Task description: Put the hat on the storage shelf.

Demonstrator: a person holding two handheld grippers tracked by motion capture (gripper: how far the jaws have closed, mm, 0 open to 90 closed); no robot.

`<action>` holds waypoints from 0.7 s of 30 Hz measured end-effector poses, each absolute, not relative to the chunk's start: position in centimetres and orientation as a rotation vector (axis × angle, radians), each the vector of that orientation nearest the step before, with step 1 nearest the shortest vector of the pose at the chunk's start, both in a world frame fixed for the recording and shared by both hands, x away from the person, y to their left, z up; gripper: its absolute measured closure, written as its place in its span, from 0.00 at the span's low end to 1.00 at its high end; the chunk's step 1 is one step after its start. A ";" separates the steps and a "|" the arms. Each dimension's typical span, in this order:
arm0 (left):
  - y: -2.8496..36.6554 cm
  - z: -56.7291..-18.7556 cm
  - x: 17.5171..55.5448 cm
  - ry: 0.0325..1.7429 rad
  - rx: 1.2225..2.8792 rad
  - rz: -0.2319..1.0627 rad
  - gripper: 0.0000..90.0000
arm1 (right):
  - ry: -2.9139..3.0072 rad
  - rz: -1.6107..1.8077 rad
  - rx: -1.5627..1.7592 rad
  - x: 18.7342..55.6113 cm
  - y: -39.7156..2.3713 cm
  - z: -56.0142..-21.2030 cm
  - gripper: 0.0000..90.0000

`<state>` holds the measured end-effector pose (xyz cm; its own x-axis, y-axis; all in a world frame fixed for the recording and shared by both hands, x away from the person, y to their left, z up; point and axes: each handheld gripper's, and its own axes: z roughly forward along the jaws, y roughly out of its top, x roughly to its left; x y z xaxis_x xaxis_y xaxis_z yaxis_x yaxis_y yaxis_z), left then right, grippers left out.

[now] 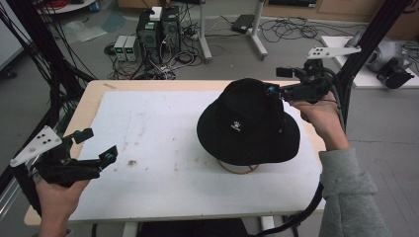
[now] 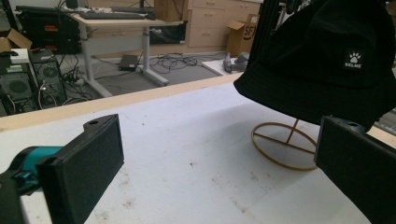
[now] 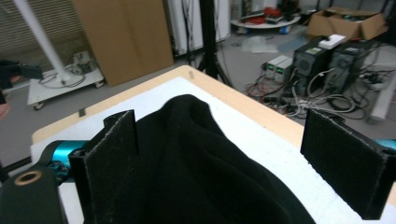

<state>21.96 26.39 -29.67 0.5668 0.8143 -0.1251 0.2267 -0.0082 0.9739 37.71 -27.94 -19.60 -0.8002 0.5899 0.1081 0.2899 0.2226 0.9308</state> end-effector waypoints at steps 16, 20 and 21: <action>26.4 -30.3 22.4 0.925 1.541 0.567 0.02 | 2.088 1.576 0.916 34.5 -31.3 -20.5 0.12; 26.1 -30.3 22.4 0.921 1.540 0.583 0.02 | 2.039 1.574 0.947 33.5 -32.4 -21.2 0.12; 26.1 -30.3 22.3 0.920 1.542 0.586 0.02 | 2.030 1.573 0.945 33.2 -32.6 -21.4 0.12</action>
<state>22.34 26.11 -30.30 0.5621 0.8167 -0.1306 0.2276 -0.0009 0.9738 33.24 -32.58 -21.44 -0.6902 0.7181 0.0890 0.2655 0.1369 0.9543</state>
